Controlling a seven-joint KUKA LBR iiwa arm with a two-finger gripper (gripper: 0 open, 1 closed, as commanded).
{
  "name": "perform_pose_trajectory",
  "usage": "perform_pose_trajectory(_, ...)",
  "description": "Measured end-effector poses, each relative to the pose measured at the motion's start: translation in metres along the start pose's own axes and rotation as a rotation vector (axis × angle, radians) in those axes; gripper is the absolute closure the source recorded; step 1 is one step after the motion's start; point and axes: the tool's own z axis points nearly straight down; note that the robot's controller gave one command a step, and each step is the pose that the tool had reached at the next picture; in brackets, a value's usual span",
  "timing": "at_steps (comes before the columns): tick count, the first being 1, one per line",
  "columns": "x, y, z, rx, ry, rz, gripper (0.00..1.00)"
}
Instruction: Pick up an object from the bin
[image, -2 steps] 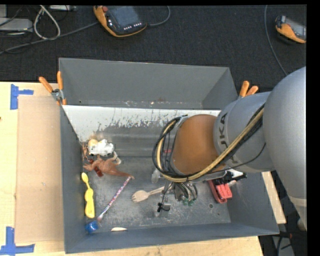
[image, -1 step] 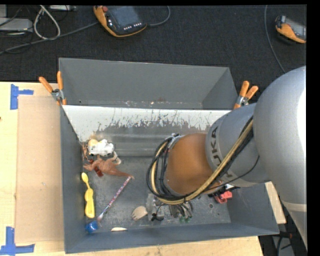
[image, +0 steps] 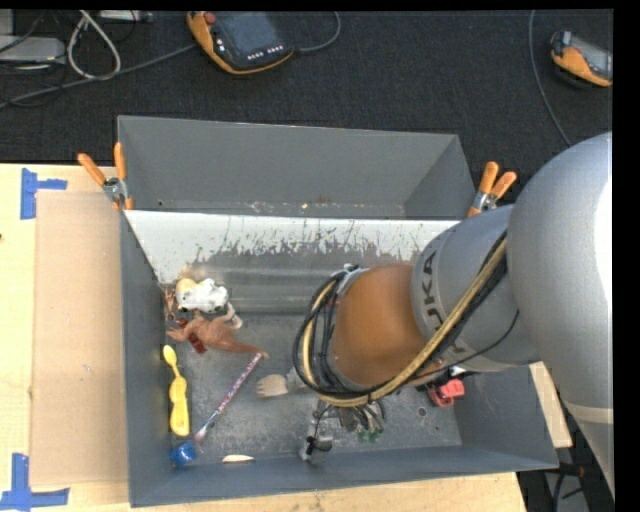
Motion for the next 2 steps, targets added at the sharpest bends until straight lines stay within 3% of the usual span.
perform_pose_trajectory(1,0.000,0.000,0.000,0.000,0.000,0.001,0.00)
perform_pose_trajectory(2,-0.011,0.048,-0.001,0.002,0.006,-0.043,0.00)
